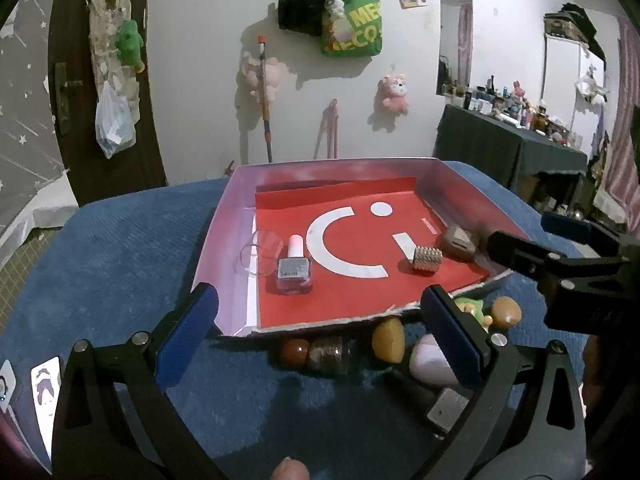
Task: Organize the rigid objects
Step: 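Withdraw both open tools from the box, then grasp the red bead and glitter jar with the left tool while the right tool grasps the black-capped nail polish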
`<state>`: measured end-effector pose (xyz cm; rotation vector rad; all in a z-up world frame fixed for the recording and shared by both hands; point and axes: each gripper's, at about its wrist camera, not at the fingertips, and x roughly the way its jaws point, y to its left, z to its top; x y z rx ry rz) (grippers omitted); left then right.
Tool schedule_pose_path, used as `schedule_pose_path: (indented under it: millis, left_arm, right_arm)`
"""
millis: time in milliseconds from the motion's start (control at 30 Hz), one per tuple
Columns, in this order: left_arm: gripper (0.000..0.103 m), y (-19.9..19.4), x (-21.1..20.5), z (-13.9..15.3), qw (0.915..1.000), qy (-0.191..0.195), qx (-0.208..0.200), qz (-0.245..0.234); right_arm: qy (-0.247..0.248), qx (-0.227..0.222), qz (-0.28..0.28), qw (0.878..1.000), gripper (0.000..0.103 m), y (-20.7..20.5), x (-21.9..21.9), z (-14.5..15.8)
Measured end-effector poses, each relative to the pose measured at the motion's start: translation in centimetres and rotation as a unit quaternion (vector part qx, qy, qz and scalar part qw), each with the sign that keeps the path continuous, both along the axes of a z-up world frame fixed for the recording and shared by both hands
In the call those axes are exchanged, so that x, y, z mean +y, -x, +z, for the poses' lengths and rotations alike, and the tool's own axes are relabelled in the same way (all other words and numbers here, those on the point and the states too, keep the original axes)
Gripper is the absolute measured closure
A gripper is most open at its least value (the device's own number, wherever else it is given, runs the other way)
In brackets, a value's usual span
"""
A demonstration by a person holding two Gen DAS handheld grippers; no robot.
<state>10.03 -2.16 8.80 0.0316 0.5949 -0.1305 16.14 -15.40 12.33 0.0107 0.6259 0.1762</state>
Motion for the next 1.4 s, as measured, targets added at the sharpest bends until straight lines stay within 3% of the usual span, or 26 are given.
schedule_pose_path:
  millis: [533, 1000, 1400]
  left_arm:
    - [0.0, 3.0, 0.4, -1.1, 0.9994, 0.024, 0.023, -0.005]
    - [0.0, 4.7, 1.0, -1.9, 0.9994, 0.024, 0.024, -0.004]
    - [0.003, 4.5, 1.5, -3.7, 0.9982, 0.03, 0.052, 0.007]
  right_arm:
    - [0.029, -0.064, -0.007, 0.997, 0.002, 5.6, 1.2, 0.2]
    - [0.029, -0.05, -0.006, 0.998, 0.018, 8.3, 1.2, -2.2]
    - [0.019, -0.015, 0.017, 1.0, 0.028, 9.4, 1.6, -4.6]
